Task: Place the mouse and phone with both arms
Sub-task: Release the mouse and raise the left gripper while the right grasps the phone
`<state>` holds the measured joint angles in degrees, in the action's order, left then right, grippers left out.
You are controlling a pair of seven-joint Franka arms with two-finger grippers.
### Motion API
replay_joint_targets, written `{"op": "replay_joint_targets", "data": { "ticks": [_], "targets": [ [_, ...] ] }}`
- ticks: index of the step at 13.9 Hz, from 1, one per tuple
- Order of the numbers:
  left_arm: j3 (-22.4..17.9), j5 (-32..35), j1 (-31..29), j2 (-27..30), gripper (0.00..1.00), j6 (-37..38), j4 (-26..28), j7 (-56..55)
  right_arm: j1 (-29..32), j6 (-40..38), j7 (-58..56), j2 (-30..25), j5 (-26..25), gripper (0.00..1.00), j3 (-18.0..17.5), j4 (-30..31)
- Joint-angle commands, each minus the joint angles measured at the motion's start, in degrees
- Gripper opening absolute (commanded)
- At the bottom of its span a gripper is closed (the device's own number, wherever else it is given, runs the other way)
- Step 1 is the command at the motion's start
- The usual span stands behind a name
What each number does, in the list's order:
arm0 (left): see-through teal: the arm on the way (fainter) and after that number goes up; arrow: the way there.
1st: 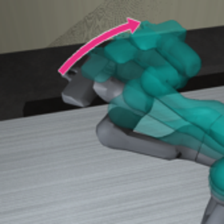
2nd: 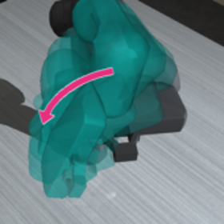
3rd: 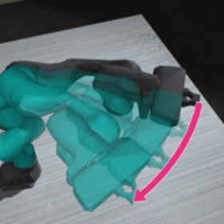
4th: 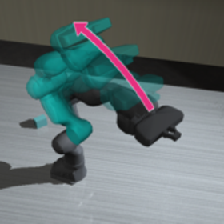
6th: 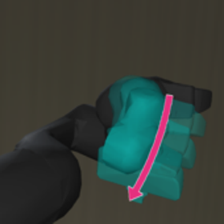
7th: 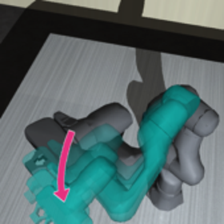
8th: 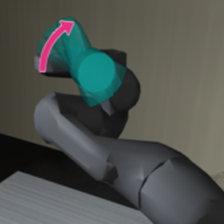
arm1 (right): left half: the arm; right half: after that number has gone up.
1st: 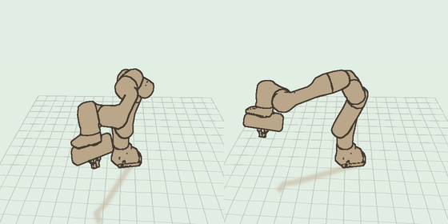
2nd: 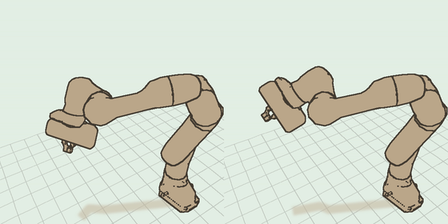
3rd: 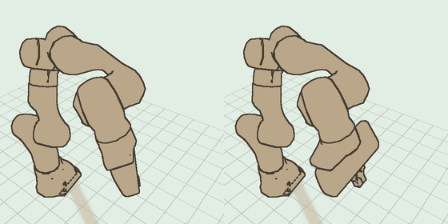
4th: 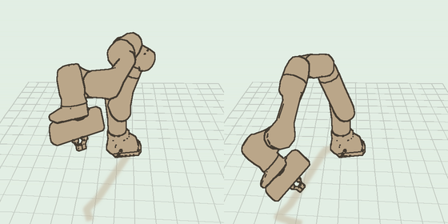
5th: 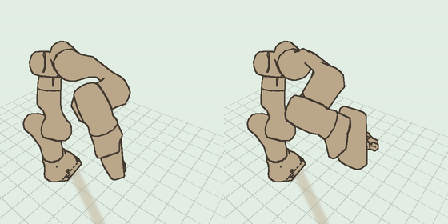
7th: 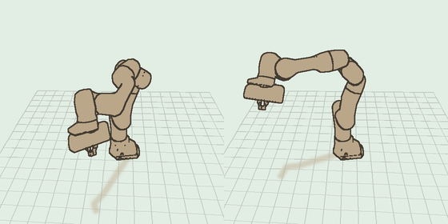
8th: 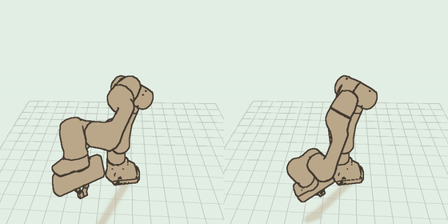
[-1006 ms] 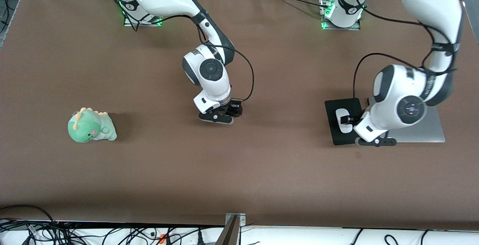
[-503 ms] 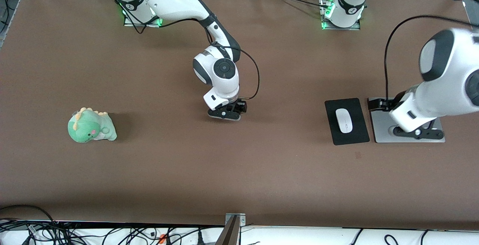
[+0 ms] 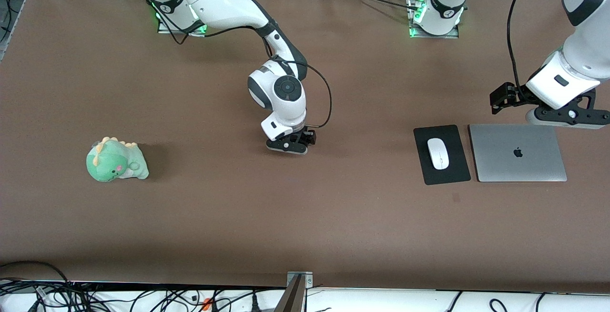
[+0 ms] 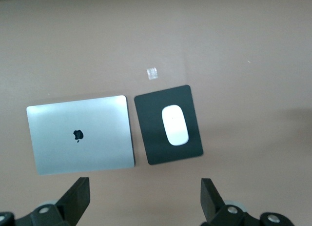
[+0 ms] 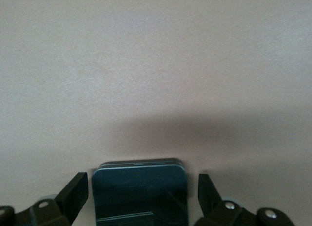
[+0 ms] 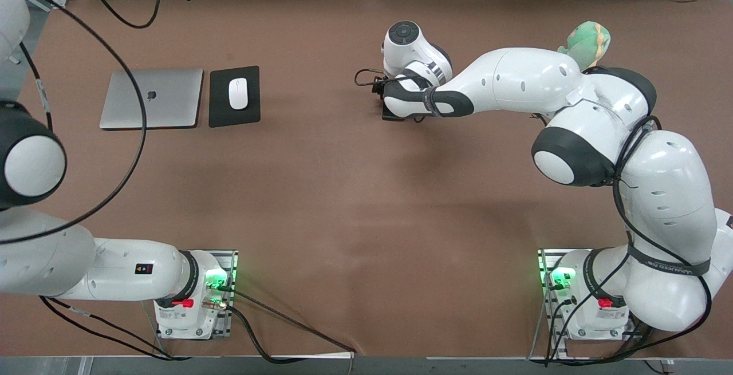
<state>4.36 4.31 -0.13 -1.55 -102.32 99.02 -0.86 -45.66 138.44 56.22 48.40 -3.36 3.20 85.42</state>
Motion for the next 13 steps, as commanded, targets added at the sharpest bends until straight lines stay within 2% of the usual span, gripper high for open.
{"op": "replay_joint_targets", "data": {
  "ticks": [1,2,3,4,5,7,9,11,13],
  "targets": [
    [0.21,-2.79,-2.86,5.77,1.0,-4.29,7.5,1.21,-1.71,0.34,2.58,2.92,-1.39,1.0,0.76,-3.33],
    [0.74,-3.42,-2.86,5.51,1.0,-3.42,6.63,1.21,-1.8,0.34,2.58,2.93,-1.39,1.0,0.76,-3.33],
    [0.66,-3.52,-2.86,4.64,1.0,-2.19,4.71,1.38,-1.8,0.25,2.4,2.84,-1.47,0.94,0.76,-3.33],
    [0.74,-3.43,-2.86,3.85,1.0,-0.35,2.95,1.38,-1.8,0.25,1.97,2.84,-2.43,0.73,0.76,-3.42],
    [0.74,-3.34,-2.78,3.23,1.0,1.67,0.93,1.38,-1.8,0.25,1.88,2.84,-3.49,0.58,0.67,-3.33],
    [0.74,-3.78,-2.69,2.09,1.0,7.11,-2.85,1.38,-1.72,-0.01,1.18,2.84,-3.76,0.36,0.76,-3.33],
    [0.74,-3.69,-2.77,-0.02,1.0,7.49,-6.2,1.38,-1.54,-0.18,0.91,2.66,-3.76,0.16,0.76,-3.42],
    [0.65,-3.43,-2.86,-0.64,1.0,7.58,-7.09,1.56,-0.66,-2.37,-1.36,2.31,-3.41,0.07,0.76,-4.2],
    [0.65,-3.43,-2.77,-0.64,1.0,7.58,-7.0,1.47,2.49,-10.6,-6.62,2.31,-2.71,0.03,0.32,-9.37]
  ]
}}
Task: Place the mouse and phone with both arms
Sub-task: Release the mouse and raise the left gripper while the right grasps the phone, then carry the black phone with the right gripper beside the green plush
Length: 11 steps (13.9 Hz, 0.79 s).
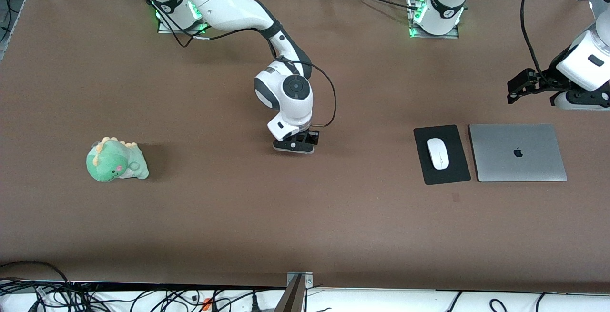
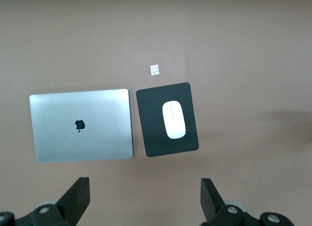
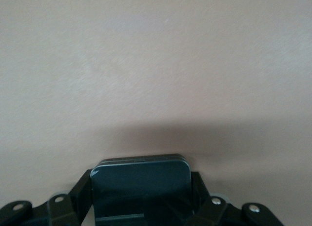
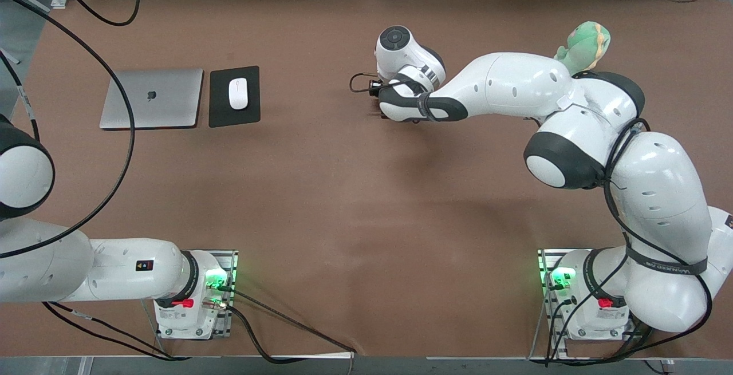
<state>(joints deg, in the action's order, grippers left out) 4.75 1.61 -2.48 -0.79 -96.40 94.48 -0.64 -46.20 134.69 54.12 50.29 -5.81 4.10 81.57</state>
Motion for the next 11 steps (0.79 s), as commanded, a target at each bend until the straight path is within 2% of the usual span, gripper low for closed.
{"op": "replay_joint_targets", "data": {
  "ticks": [1,3,5,8,11],
  "targets": [
    [0.26,-0.73,-0.43,-1.41,1.0,1.65,-2.54,1.16,5.04,-11.59,-8.47,0.42,0.53,0.03,-0.93,-8.32],
    [0.26,-0.64,-0.43,-1.41,1.0,1.65,-2.54,1.16,8.21,-17.51,-16.82,-0.89,4.47,0.02,-0.85,-10.89],
    [0.26,-0.64,-0.43,-1.41,1.0,1.65,-2.54,1.08,11.9,-18.85,-24.11,-2.56,6.25,0.01,-0.59,-10.64],
    [0.34,-0.46,-0.43,-1.58,1.0,1.65,-2.54,0.9,16.91,-20.87,-33.53,-6.68,6.52,0.01,-0.32,-6.52],
    [0.43,-0.46,-0.08,-1.5,1.0,1.56,-2.54,0.9,21.83,-17.2,-37.94,-11.87,6.52,0.01,0.47,1.9]
  ]
}}
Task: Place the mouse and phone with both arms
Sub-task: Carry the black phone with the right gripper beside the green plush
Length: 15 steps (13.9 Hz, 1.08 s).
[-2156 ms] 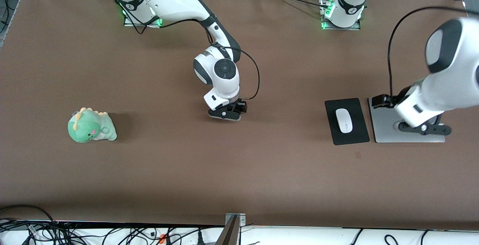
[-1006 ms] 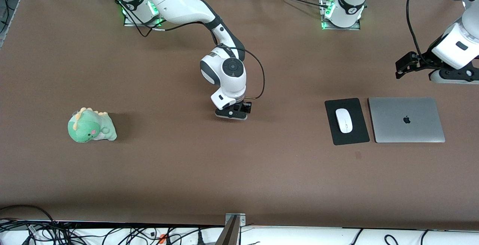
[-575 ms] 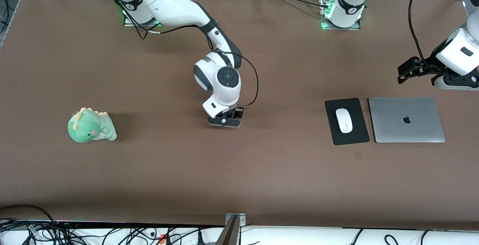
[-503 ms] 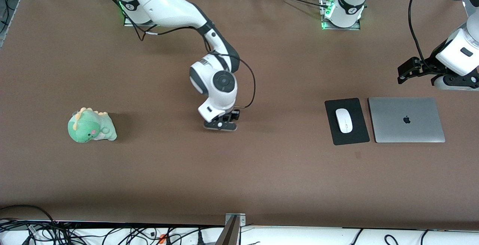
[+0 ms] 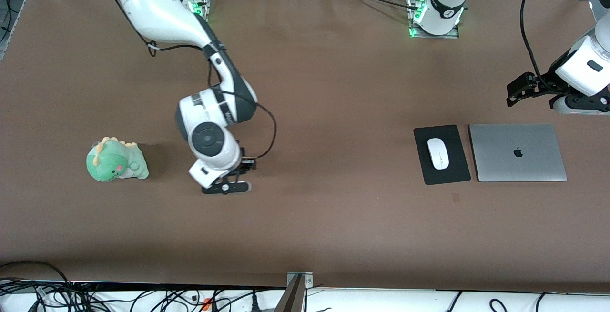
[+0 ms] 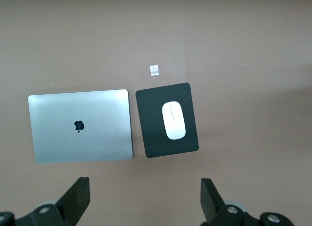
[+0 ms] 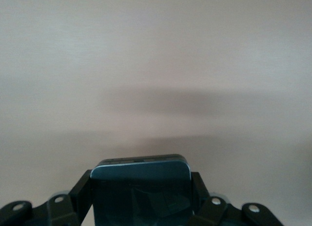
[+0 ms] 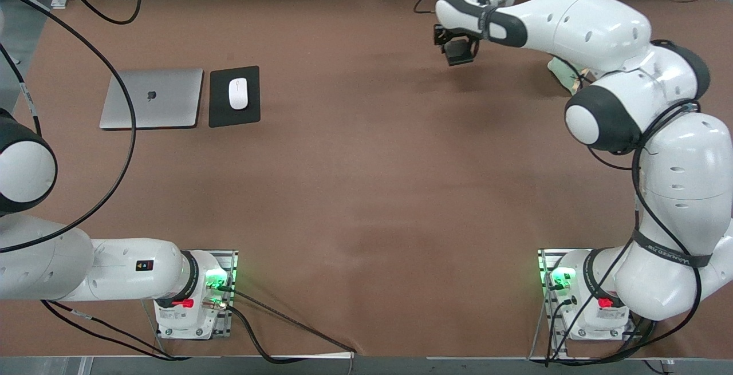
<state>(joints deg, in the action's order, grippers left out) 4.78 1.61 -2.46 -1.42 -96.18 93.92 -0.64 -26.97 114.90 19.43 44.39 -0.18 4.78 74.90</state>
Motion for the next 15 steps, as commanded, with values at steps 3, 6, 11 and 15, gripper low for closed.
{"op": "replay_joint_targets", "data": {
  "ticks": [3,6,11,15],
  "targets": [
    [0.5,-0.46,0.09,-0.87,1.0,1.43,-2.07,0.81,5.25,15.4,-8.43,-13.35,0.97,0.01,1.63,24.54],
    [0.67,-0.73,0.35,-0.87,1.0,1.34,-2.16,1.08,5.79,26.58,-8.88,-15.48,1.06,0.01,5.66,35.29],
    [1.81,-0.81,0.35,-0.87,1.0,1.34,-2.95,0.99,7.1,43.46,-8.79,-15.66,1.15,0.0,6.55,46.38],
    [1.9,-0.9,0.44,-0.87,1.0,1.34,-2.95,1.43,7.19,48.76,-9.06,-13.98,1.15,0.23,6.55,48.24]
  ]
}}
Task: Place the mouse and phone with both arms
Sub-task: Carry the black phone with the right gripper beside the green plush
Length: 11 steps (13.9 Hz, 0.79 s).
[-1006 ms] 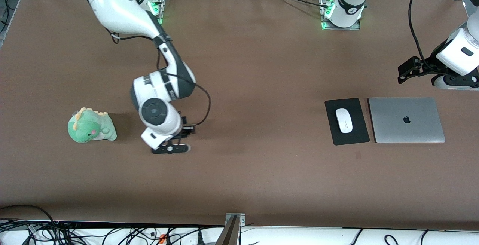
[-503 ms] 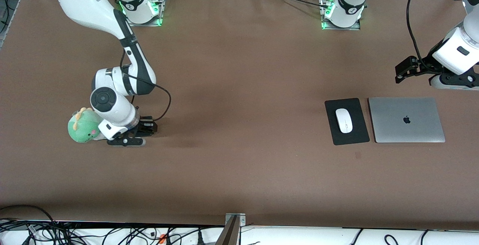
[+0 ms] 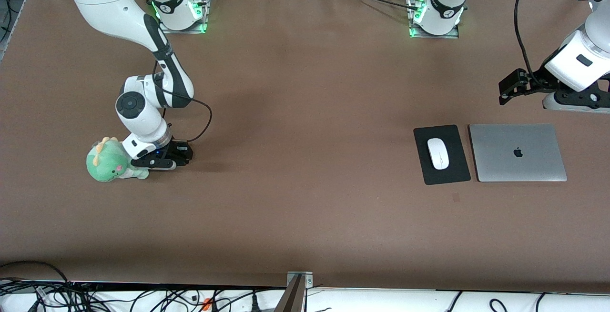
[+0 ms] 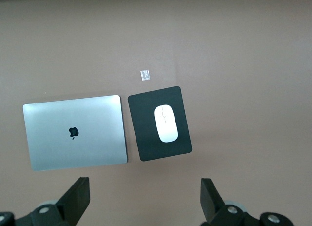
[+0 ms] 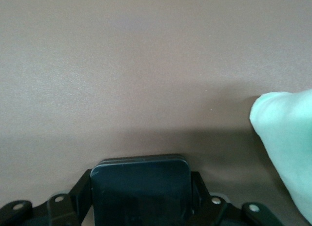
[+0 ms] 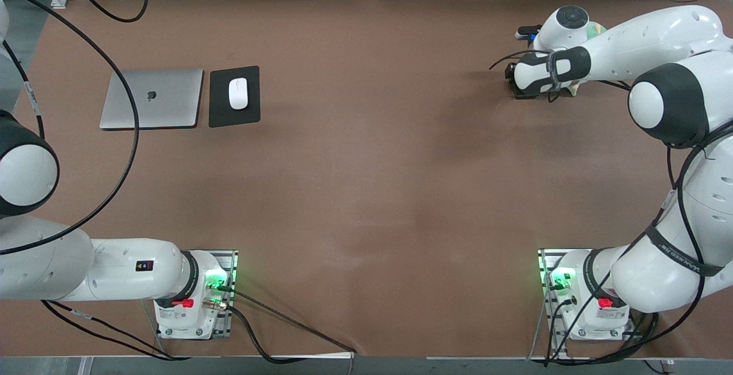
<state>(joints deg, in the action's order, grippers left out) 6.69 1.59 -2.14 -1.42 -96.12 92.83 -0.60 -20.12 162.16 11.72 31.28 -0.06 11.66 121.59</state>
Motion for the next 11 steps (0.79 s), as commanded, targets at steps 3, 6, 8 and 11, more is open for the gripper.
{"op": "replay_joint_targets", "data": {
  "ticks": [3,6,8,11],
  "targets": [
    [0.78,-0.88,0.12,-0.87,1.0,1.38,-1.87,1.13,0.6,1.49,-1.35,-1.22,1.03,1.0,-0.33,1.46],
    [0.78,-0.88,0.12,-0.87,1.0,1.38,-1.87,0.96,0.6,-0.78,-1.17,-2.01,1.03,1.0,-0.41,0.67],
    [0.78,-0.88,0.03,-0.87,1.0,1.38,-1.87,1.13,0.69,-4.9,-1.0,-3.5,1.2,1.0,-0.41,-0.99],
    [0.78,-0.88,0.03,-0.87,1.0,1.46,-1.87,1.04,0.69,-16.31,-1.26,-5.79,5.58,1.0,-0.33,-6.52]
  ]
}}
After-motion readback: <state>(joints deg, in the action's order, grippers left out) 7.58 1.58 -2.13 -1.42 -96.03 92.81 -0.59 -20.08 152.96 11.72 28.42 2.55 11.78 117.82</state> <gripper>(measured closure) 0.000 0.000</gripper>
